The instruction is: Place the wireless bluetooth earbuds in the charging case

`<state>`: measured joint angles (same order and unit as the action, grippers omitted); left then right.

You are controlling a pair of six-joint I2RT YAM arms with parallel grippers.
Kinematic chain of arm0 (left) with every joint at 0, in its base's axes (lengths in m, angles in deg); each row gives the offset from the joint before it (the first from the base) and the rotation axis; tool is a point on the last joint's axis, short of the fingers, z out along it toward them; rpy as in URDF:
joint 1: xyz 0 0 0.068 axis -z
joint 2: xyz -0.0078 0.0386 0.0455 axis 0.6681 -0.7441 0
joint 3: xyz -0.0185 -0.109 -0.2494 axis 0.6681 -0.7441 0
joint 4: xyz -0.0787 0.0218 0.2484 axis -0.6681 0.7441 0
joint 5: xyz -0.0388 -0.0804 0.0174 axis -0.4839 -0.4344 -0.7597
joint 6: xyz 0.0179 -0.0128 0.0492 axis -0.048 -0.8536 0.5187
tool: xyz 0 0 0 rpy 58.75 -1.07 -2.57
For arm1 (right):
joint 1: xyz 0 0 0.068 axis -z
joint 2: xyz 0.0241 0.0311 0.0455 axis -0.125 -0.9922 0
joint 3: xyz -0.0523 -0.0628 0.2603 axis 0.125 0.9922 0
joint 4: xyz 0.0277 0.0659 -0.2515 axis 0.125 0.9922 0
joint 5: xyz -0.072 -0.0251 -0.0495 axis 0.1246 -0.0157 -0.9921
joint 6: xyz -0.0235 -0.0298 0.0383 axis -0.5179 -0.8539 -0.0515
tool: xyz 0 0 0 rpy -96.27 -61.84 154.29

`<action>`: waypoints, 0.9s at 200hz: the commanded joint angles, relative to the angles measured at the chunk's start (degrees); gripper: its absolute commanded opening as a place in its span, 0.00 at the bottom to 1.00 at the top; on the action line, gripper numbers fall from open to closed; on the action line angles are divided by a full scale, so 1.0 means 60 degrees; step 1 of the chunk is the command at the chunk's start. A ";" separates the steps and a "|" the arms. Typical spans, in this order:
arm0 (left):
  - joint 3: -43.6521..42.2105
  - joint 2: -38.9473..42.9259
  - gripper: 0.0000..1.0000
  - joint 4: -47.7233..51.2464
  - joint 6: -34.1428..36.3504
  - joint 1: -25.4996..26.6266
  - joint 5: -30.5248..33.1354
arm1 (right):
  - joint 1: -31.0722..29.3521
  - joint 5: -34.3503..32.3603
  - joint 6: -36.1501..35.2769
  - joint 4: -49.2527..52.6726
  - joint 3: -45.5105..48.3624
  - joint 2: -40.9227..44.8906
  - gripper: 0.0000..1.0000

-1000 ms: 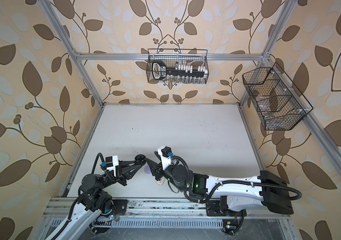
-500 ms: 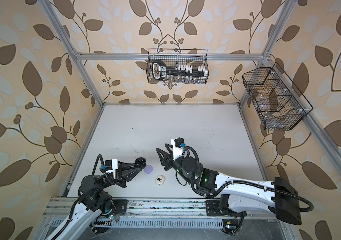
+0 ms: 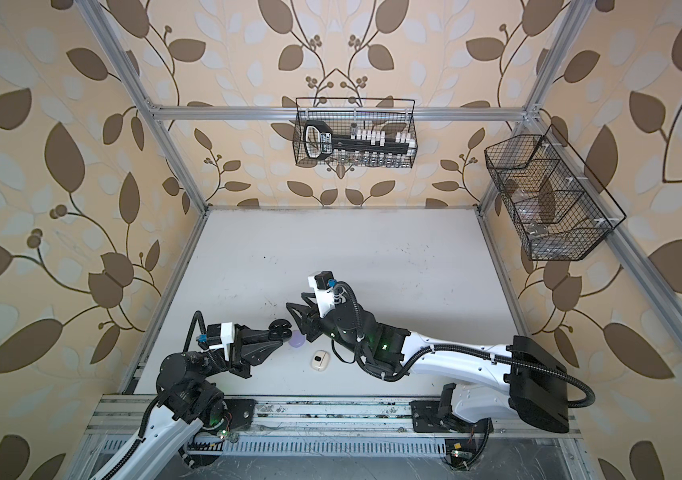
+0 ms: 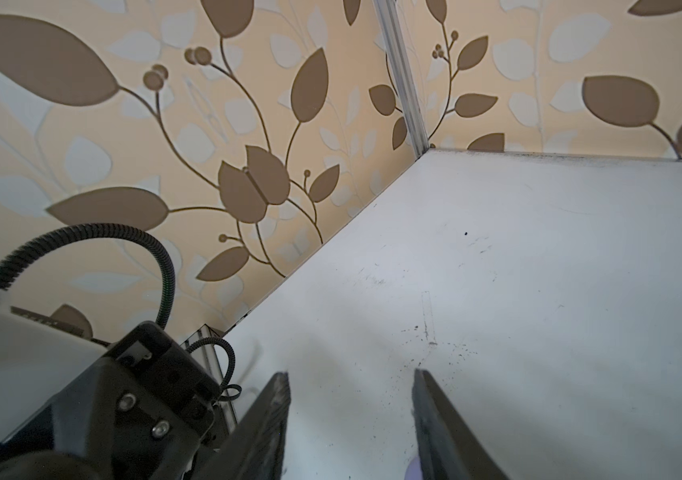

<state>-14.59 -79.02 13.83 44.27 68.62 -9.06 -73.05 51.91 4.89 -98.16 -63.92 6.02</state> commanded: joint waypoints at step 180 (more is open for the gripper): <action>0.0027 -0.0185 0.00 -0.0436 0.0143 0.0087 -0.0021 | -0.1299 0.1523 -0.2266 -0.2062 0.1246 0.1465 0.50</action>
<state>-14.59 -79.02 11.34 44.49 69.12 -10.48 -78.67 55.60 -5.25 -106.88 -57.01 13.52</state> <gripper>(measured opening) 0.182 0.503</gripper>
